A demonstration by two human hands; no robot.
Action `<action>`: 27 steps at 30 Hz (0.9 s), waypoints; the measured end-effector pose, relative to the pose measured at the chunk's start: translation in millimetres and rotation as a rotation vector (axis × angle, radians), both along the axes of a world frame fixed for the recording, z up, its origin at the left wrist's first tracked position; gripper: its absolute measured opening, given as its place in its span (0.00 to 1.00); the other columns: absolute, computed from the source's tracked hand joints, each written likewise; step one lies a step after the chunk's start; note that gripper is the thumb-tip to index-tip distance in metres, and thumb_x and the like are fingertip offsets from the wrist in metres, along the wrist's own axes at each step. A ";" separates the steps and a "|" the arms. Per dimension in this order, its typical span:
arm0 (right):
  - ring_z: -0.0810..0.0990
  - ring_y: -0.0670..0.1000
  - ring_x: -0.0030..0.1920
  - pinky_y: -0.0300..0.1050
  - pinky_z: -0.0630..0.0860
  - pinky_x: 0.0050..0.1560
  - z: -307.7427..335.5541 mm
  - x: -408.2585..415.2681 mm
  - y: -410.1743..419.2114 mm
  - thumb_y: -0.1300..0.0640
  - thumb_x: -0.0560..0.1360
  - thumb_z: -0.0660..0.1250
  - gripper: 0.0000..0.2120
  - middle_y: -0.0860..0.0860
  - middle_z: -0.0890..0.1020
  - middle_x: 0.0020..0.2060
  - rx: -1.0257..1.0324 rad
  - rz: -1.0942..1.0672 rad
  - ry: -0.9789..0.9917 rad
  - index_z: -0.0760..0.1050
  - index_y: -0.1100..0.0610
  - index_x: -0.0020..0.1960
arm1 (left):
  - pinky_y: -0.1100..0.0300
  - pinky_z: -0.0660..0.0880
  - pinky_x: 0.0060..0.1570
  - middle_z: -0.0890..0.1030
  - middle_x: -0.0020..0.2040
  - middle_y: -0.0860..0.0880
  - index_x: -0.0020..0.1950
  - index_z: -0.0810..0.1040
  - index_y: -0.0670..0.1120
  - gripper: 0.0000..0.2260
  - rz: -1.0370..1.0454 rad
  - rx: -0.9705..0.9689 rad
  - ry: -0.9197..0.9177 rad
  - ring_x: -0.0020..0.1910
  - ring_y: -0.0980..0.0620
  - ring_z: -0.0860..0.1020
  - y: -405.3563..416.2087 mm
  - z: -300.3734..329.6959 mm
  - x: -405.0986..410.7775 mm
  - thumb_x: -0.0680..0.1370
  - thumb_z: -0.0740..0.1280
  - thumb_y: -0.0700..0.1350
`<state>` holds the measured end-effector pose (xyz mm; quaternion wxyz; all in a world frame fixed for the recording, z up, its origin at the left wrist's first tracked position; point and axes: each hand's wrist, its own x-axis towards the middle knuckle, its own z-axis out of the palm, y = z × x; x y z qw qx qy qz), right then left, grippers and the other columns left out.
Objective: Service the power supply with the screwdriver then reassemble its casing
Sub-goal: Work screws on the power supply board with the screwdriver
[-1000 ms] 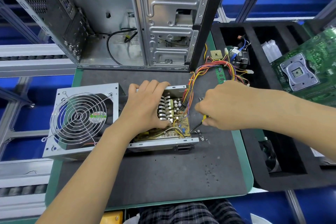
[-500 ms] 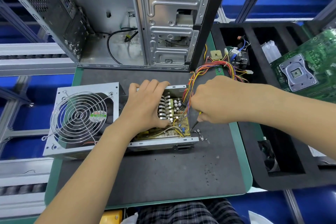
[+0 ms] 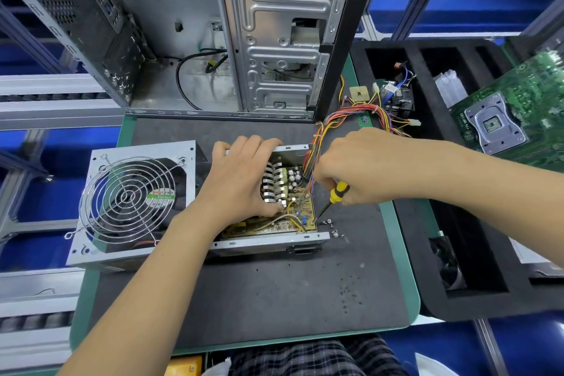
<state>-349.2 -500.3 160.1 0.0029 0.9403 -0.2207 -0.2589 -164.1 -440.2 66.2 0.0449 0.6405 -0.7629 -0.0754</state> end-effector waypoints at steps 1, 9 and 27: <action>0.68 0.53 0.38 0.41 0.63 0.34 1.1 0.6 0.6 0.51 0.72 0.69 0.11 0.46 0.63 0.34 -0.040 0.018 0.003 0.66 0.48 0.39 | 0.54 0.56 0.52 0.69 0.57 0.53 0.73 0.63 0.51 0.45 -0.001 -0.001 -0.001 0.57 0.50 0.67 0.0 -0.1 0.2 0.61 0.74 0.64; 0.79 0.56 0.43 0.42 0.66 0.32 -12.6 11.8 14.9 0.53 0.79 0.60 0.09 0.52 0.78 0.42 -0.162 0.122 0.000 0.68 0.55 0.42 | 0.56 0.53 0.49 0.68 0.56 0.54 0.73 0.63 0.51 0.44 -0.008 -0.004 -0.002 0.56 0.51 0.66 -0.5 0.1 0.6 0.61 0.74 0.64; 0.79 0.57 0.46 0.42 0.58 0.26 -3.6 17.6 12.8 0.48 0.75 0.67 0.15 0.52 0.76 0.40 -0.104 -0.066 0.163 0.69 0.58 0.53 | 0.51 0.58 0.56 0.69 0.58 0.53 0.73 0.61 0.51 0.44 -0.021 -0.009 0.036 0.59 0.50 0.66 -2.3 -6.6 3.3 0.61 0.73 0.64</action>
